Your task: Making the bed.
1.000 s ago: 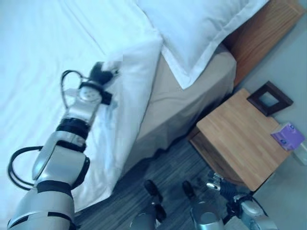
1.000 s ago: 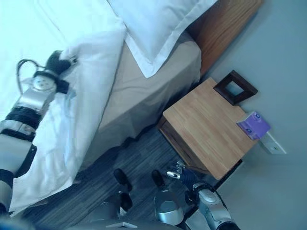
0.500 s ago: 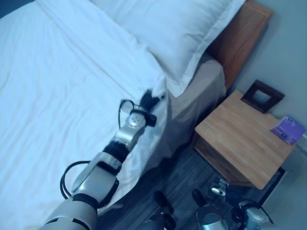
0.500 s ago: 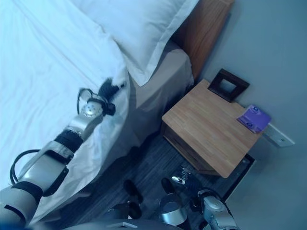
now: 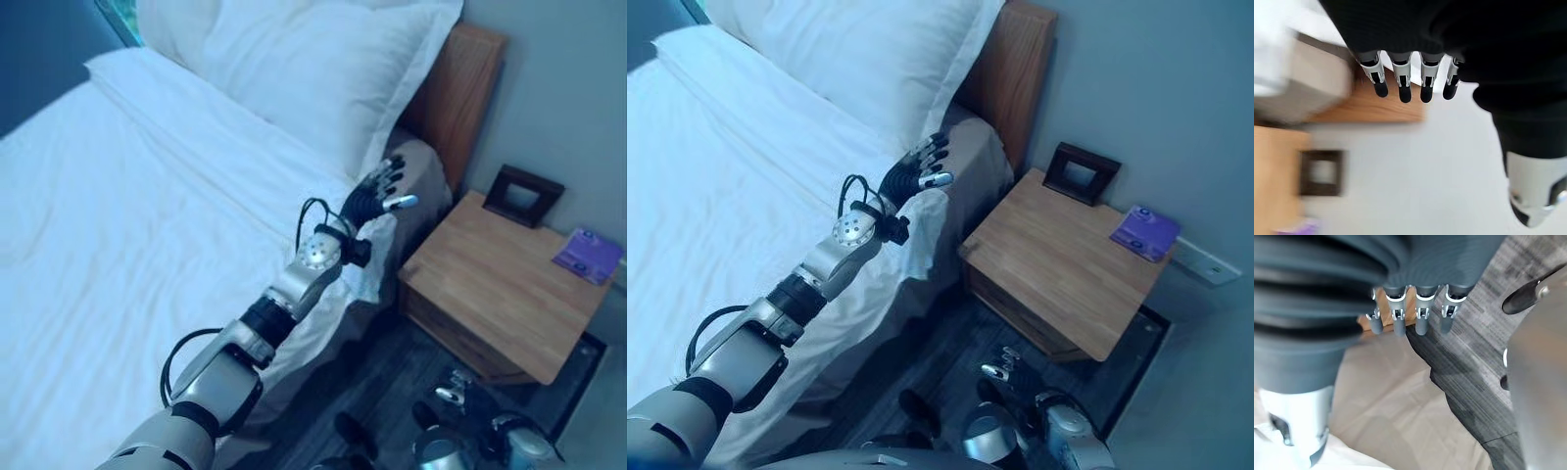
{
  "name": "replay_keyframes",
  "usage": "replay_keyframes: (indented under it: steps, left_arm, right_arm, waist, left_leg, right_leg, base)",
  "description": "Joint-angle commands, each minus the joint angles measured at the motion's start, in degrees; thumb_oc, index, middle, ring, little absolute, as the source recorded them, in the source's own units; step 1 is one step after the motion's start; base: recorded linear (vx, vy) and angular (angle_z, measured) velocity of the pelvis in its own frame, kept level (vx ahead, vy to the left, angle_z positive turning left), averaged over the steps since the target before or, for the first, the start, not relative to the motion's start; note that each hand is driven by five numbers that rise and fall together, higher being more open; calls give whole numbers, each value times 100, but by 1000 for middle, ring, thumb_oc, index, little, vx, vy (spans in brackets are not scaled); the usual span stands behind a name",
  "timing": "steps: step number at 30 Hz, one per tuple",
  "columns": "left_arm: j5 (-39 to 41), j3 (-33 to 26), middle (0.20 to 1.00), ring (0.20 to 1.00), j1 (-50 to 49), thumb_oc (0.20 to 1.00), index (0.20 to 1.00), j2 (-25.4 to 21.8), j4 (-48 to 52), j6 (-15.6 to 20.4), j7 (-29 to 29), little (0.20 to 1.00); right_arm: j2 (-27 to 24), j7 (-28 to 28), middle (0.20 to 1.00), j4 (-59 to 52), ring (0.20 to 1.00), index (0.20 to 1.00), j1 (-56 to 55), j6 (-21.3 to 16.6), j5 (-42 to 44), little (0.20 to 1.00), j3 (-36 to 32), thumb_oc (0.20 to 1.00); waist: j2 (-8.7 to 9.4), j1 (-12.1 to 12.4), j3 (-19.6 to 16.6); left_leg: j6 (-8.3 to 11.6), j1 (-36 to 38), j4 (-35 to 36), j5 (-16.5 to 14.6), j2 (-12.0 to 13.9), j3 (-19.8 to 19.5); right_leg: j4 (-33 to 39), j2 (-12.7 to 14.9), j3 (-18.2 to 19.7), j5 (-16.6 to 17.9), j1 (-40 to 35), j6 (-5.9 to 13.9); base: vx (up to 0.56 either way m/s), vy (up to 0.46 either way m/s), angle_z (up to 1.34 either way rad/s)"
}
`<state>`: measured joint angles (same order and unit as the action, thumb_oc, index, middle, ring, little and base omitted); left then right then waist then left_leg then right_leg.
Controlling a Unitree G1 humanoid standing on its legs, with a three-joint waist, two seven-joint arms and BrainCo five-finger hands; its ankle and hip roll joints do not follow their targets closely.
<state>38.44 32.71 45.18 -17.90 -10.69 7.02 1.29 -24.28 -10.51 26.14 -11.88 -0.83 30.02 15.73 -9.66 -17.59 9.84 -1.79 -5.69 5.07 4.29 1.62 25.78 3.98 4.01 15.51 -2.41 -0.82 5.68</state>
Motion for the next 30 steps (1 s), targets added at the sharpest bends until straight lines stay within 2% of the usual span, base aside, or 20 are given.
replay_keyframes:
  steps: [1,5,6,7,9,10,14,15,18,22,23,24,28,30]
  left_arm:
    - [633,-449,1000,1000,265,1000,1000,-258,380,729,-227,1000]
    - [1257,-1057,1000,1000,-643,1000,1000,-469,1575,918,-502,1000]
    - [1374,-1173,1000,1000,-980,1000,1000,-496,1776,907,-599,1000]
    - [1471,-1279,1000,1000,-1414,1000,1000,-560,1951,851,-691,1000]
    - [1418,-1504,1000,1000,-2182,1000,1000,-845,2183,724,-892,1000]
    - [1615,-1572,1000,1000,-2896,1000,1000,-1001,2067,533,-1069,1000]
    - [2080,-1401,1000,1000,-3808,1000,1000,-1223,1939,77,-1270,1000]
    - [2219,-1159,1000,1000,-4028,1000,1000,-1268,1860,-65,-1259,1000]
    - [2327,-997,1000,1000,-4095,1000,1000,-1358,2013,-135,-1261,1000]
    - [2502,-776,1000,1000,-4109,1000,1000,-1263,1990,-197,-1208,1000]
    - [2608,-685,1000,1000,-4099,1000,1000,-1124,1967,-202,-1143,1000]
    - [2608,-694,1000,1000,-4095,1000,1000,-1119,1964,-202,-1143,1000]
    - [2761,-613,1000,1000,-4143,1000,1000,-818,1920,-219,-1015,1000]
    - [2799,-621,1000,1000,-4143,1000,1000,-745,1898,-211,-988,1000]
  right_arm:
    - [-21,16,1000,-97,1000,1000,-145,-233,385,1000,-202,1000]
    - [-54,128,1000,-158,1000,1000,-83,-386,257,1000,-507,1000]
    - [-98,175,548,-201,548,548,-15,-442,207,548,-623,548]
    - [-192,273,200,-321,200,200,89,-506,127,200,-816,200]
    - [-423,459,200,-594,200,200,372,-646,-2,200,-1266,200]
    - [-661,701,200,-813,200,200,723,-820,-36,200,-1692,200]
    - [-1106,1288,200,-603,200,200,1835,-1058,210,200,-2171,200]
    - [-1231,1463,200,-575,200,200,2400,-1095,489,200,-2042,200]
    - [-1263,1525,200,-526,200,200,2992,-1105,904,200,-1755,200]
    - [-1242,1656,200,25,200,200,4288,-1092,1211,200,-997,200]
    - [-1084,1700,200,401,200,200,4859,-1071,1515,200,-697,200]
    - [-1087,1693,200,424,200,200,4886,-1077,1526,200,-682,200]
    - [-423,1633,200,1494,200,200,5745,-824,2275,200,-239,200]
    - [-300,1627,200,1715,200,200,5876,-775,2383,200,-182,200]
  waist:
    - [306,249,-236]
    - [380,492,-325]
    - [404,550,-339]
    - [427,609,-361]
    - [447,732,-390]
    - [480,816,-403]
    - [558,1087,-467]
    - [615,1199,-477]
    - [631,1320,-493]
    - [692,1513,-483]
    - [718,1595,-485]
    - [715,1589,-479]
    - [740,1803,-416]
    - [743,1837,-404]
  left_leg:
    - [534,-498,-498,499,268,-365]
    - [530,-469,-453,532,211,-536]
    - [523,-456,-443,534,204,-574]
    - [512,-439,-428,533,188,-608]
    - [499,-434,-445,532,203,-641]
    - [481,-409,-469,513,194,-674]
    - [439,-404,-500,494,160,-752]
    - [423,-387,-483,493,116,-796]
    - [418,-396,-459,529,122,-825]
    - [419,-388,-432,576,113,-871]
    - [418,-393,-424,583,114,-887]
    - [418,-394,-424,583,115,-885]
    - [397,-449,-446,578,93,-964]
    - [390,-470,-452,577,82,-988]
  right_leg:
    - [-45,-38,-475,-125,-483,-84]
    - [-6,-41,-645,-182,-621,-114]
    - [5,-41,-681,-193,-655,-120]
    - [24,-39,-710,-207,-697,-127]
    - [30,-63,-736,-218,-731,-150]
    - [56,-61,-770,-238,-797,-162]
    - [102,-60,-872,-280,-914,-182]
    - [102,-47,-929,-303,-957,-184]
    - [102,-82,-943,-294,-958,-202]
    - [102,-116,-984,-307,-995,-237]
    - [102,-131,-989,-314,-1001,-257]
    - [102,-131,-987,-313,-1000,-257]
    - [102,-138,-1040,-347,-1021,-291]
    - [102,-131,-1068,-357,-1026,-295]
  base:
    - [8,-46,25]
    - [16,-56,25]
    - [18,-58,33]
    - [17,-57,33]
    - [27,-57,23]
    - [32,-52,19]
    - [19,-39,16]
    - [-9,-39,14]
    - [-8,-27,13]
    - [-13,-22,14]
    - [-13,-15,9]
    - [-12,-12,9]
    - [-5,-9,6]
    - [-1,-11,5]
